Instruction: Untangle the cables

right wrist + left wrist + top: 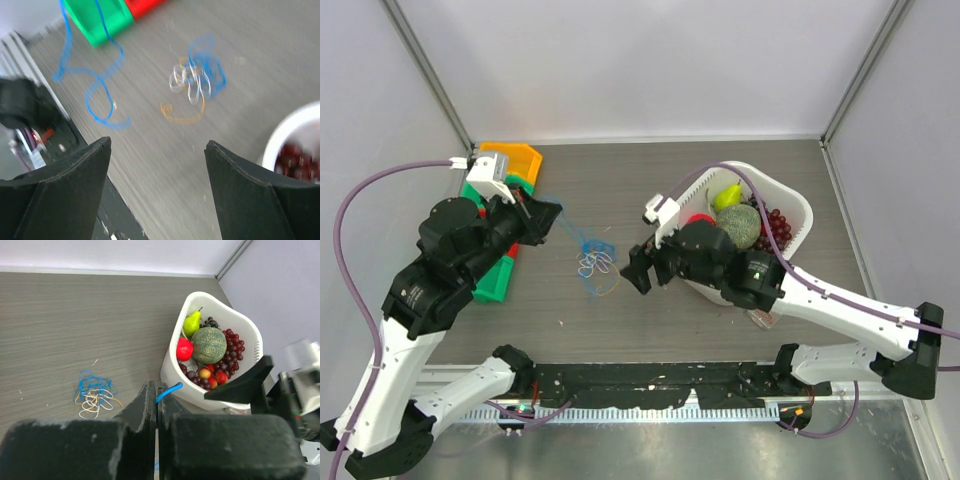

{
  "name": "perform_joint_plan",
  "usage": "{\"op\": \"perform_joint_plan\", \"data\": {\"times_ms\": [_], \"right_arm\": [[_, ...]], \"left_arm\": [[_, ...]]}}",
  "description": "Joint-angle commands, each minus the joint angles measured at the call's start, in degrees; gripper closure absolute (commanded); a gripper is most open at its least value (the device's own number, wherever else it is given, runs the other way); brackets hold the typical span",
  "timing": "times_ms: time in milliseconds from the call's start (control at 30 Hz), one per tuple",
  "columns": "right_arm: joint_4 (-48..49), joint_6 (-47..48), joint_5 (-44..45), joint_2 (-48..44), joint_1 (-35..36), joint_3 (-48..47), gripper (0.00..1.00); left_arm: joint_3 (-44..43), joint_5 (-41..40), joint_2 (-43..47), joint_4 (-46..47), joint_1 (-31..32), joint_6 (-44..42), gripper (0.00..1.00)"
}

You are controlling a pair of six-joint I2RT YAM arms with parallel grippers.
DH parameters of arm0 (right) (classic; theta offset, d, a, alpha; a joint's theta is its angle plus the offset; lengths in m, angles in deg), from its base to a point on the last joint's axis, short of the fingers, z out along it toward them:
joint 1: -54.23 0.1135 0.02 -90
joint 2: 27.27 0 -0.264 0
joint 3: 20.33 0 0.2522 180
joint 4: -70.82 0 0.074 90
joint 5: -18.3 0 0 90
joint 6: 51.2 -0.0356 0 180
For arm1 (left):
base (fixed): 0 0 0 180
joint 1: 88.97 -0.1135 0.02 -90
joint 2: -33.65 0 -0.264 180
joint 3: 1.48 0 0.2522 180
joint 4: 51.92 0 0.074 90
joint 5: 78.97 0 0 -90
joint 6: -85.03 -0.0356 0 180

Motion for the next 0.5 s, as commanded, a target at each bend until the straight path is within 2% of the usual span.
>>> {"op": "perform_joint_plan", "data": {"times_ms": [0,233,467], "right_arm": [[10.2,6.3,-5.4,6.1,-0.2,-10.3,0.19],[19.5,7.3,-15.8,15.5,-0.2,-17.4,0.19],[24.1,6.0,-12.9,18.8,-0.2,-18.9,0.2]], "left_arm": [[-4.2,-1.2,-0.9,-2.3,-0.3,-0.8,1.0],[-5.3,-0.3,-0.8,-3.5,-0.3,0.0,1.0],[-5.6,0.9,-0.6,-3.5,-0.3,0.3,1.0]]}}
